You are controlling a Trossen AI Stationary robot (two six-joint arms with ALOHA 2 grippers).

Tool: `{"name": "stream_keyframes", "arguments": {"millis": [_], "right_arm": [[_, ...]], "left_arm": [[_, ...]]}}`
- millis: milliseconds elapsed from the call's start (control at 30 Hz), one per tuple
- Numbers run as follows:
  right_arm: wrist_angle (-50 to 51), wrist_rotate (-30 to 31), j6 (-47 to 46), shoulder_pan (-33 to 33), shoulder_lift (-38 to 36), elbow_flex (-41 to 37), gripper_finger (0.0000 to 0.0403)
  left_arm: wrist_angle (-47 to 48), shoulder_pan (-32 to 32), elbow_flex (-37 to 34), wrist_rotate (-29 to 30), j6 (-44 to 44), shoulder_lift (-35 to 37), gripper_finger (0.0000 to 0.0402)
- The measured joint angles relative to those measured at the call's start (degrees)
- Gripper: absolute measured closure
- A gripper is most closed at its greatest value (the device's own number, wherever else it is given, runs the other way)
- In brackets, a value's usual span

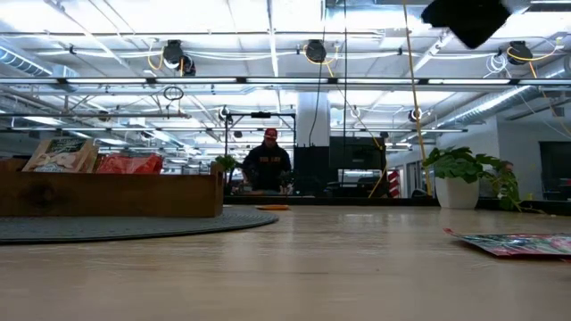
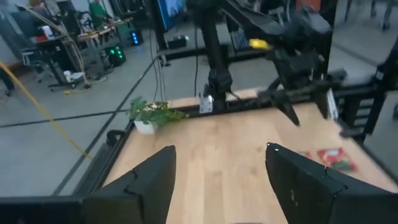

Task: Pick & Place Tea
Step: Put the red tea bag into the middle section of the wooden organizer

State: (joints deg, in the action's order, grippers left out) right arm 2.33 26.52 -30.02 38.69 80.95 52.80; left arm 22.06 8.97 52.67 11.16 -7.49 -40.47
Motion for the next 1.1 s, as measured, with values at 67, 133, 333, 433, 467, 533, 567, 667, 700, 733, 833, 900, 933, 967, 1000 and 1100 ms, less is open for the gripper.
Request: {"name": "stream_keyframes", "arguments": {"millis": [67,133,333,433,467,533,567,667,700,733,833,900,933,967,1000,1100], "right_arm": [[4.5,-2.6,-1.7,1.1,3.0,4.5,0.0128],[11.3,-5.9,-2.3,1.7,6.4,10.5,0.0123],[35.8,-11.6,0.0,1.3,18.8,27.8,0.0154],[44.1,-11.9,0.6,0.2,23.4,30.1,0.0161],[45.4,-13.2,0.7,-0.4,24.5,30.1,0.016],[46.6,-16.1,0.9,-1.9,27.1,29.6,0.0153],[46.7,-17.3,0.9,-2.6,28.2,29.1,0.0146],[46.6,-20.9,0.5,-4.9,30.1,27.4,0.0122],[46.3,-22.5,-0.1,-5.6,30.5,26.7,0.0114],[45.7,-24.2,-0.9,-6.2,30.7,26.0,0.0106],[42.0,-27.9,-2.4,-7.3,31.1,23.2,0.0093],[39.3,-28.3,-3.5,-7.6,30.7,21.3,0.0091],[38.2,-28.6,-4.2,-7.8,30.6,20.1,0.009],[36.7,-28.8,-5.2,-7.9,30.6,19.0,0.0091],[35.6,-28.9,-6.2,-7.9,30.5,18.2,0.0091],[33.6,-28.7,-9.2,-8.1,30.6,15.6,0.01]], "left_arm": [[-0.1,0.0,-0.3,0.0,2.5,1.2,0.0153],[-0.1,0.0,-0.3,0.0,4.7,2.0,0.0153],[-0.1,0.0,-0.3,-0.1,8.8,1.7,0.0153],[0.0,0.0,-0.4,-0.1,9.6,1.1,0.0153],[0.0,0.0,-0.4,-0.1,9.6,0.9,0.0153],[-0.1,0.0,-0.4,-0.1,9.6,0.7,0.0153],[0.0,0.0,-0.4,-0.1,9.6,0.5,0.0153],[0.1,0.0,-0.4,-0.1,9.6,0.2,0.0153],[0.0,0.0,-0.4,-0.1,9.6,0.2,0.0153],[0.0,0.0,-0.4,-0.1,9.6,0.2,0.0153],[0.0,0.0,-0.4,-0.1,9.7,0.2,0.0153],[0.0,0.0,-0.4,-0.1,9.7,0.2,0.0153],[0.0,0.0,-0.4,-0.1,9.7,0.2,0.0153],[0.0,0.0,-0.4,-0.1,9.7,0.2,0.0153],[0.0,0.0,-0.4,-0.1,9.7,0.2,0.0153],[0.0,0.0,-0.4,-0.1,9.7,0.2,0.0153]]}}
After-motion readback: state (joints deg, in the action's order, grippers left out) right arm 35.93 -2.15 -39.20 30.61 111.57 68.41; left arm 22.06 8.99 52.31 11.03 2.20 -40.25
